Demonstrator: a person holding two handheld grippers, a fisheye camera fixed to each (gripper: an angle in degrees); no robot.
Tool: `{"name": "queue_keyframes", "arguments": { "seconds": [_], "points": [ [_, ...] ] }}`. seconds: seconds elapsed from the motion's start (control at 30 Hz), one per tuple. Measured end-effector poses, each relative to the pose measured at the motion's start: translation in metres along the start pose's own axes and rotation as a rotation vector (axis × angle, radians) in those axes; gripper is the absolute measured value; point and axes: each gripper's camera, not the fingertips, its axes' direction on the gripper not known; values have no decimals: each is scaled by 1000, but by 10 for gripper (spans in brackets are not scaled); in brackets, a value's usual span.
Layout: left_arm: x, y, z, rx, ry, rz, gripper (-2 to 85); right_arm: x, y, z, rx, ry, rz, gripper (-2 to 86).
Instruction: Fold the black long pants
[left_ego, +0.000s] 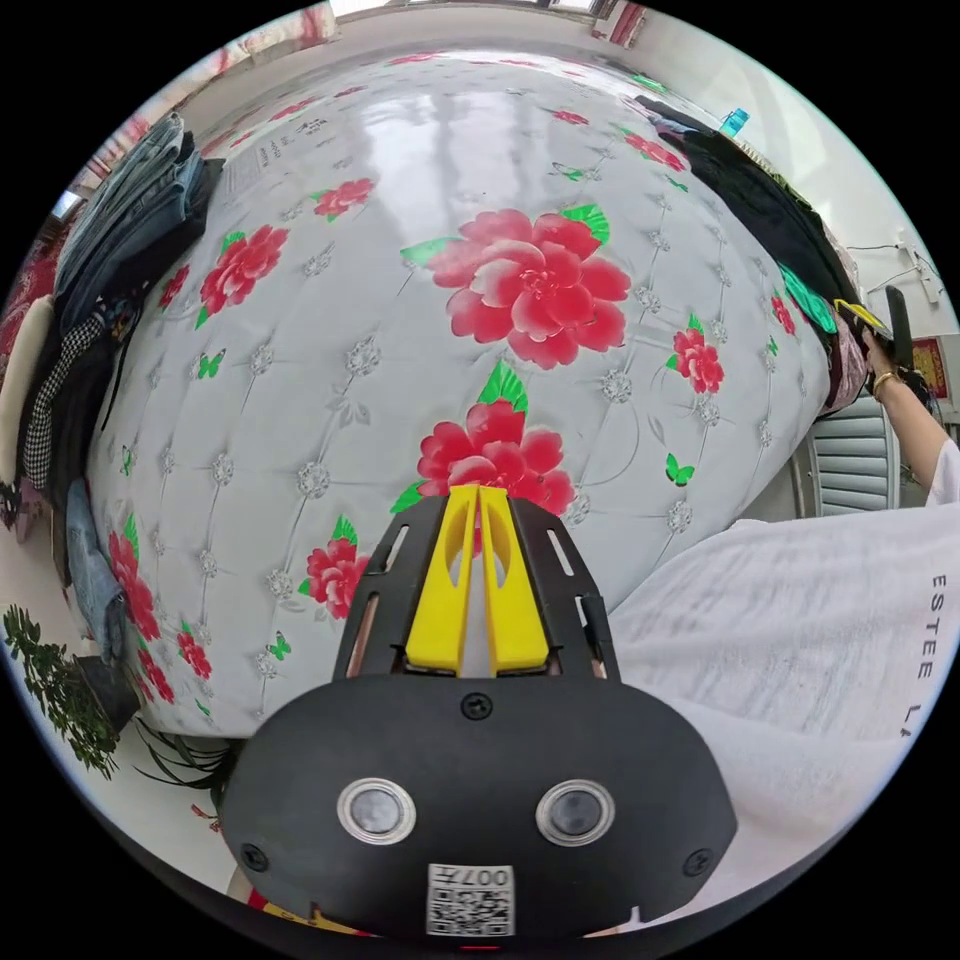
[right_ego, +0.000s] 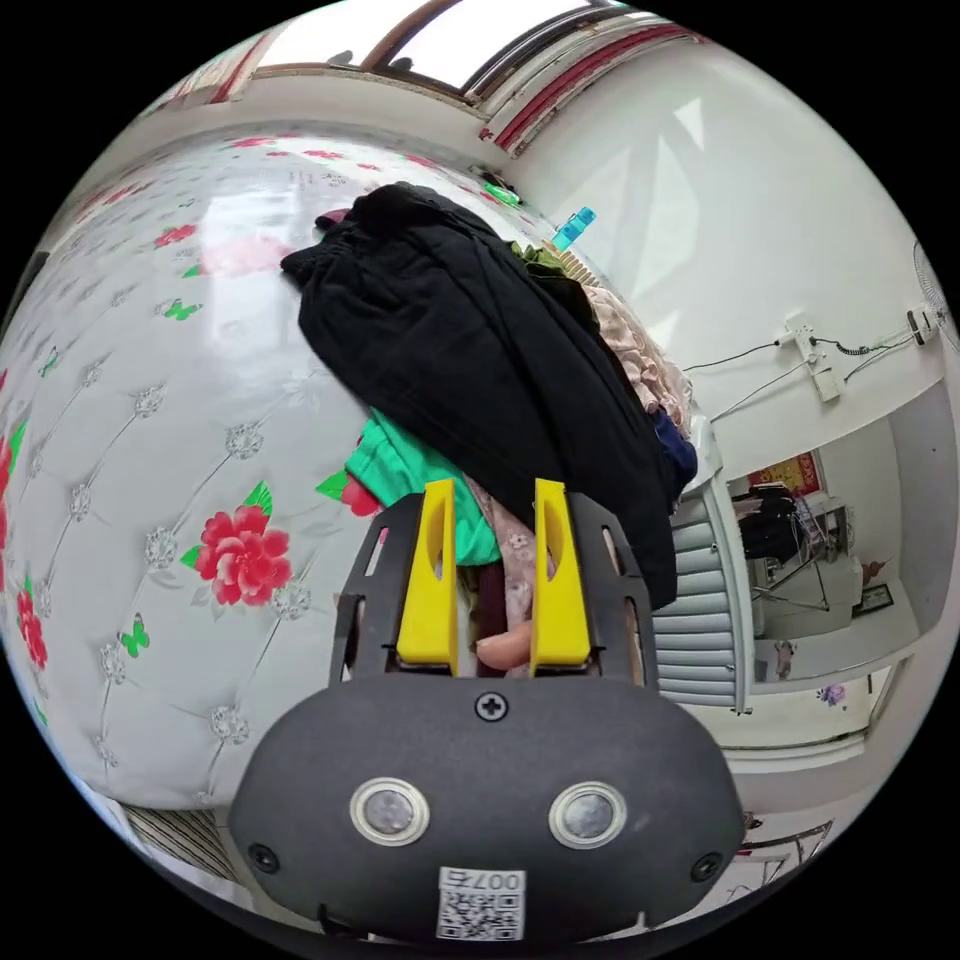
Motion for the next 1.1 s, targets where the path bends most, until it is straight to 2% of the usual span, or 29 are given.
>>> {"name": "queue_keyframes", "arguments": {
  "seconds": [0.17,0.37,0.53,0.63,0.7,0.8,0.93,1.0,1.03,1.1],
  "points": [
    [25,-23,6,-22,-11,6,-10,51,-28,69,-104,-34,-17,59],
    [32,-15,7,-30,-54,23,-10,119,-15,54,48,-114,140,10],
    [17,5,8,-4,-2,2,-10,162,-1,35,107,-219,209,0],
    [5,23,2,37,37,-7,-10,194,2,35,102,-365,261,-1],
    [-3,36,-3,62,50,-12,-10,225,7,31,124,-538,338,0],
    [-19,60,-10,94,71,-29,-10,242,12,-2,258,-716,357,-1],
    [-41,96,-23,167,139,-36,-8,203,1,-56,437,-1079,208,-2],
    [-52,113,-33,229,172,-43,-5,134,-16,-100,473,-1306,11,-2],
    [-60,126,-40,275,189,-53,-2,112,-19,-112,476,-1349,-39,-2],
    [-72,147,-54,348,211,-66,11,12,-18,-160,446,-1509,-265,-2]
  ]
}}
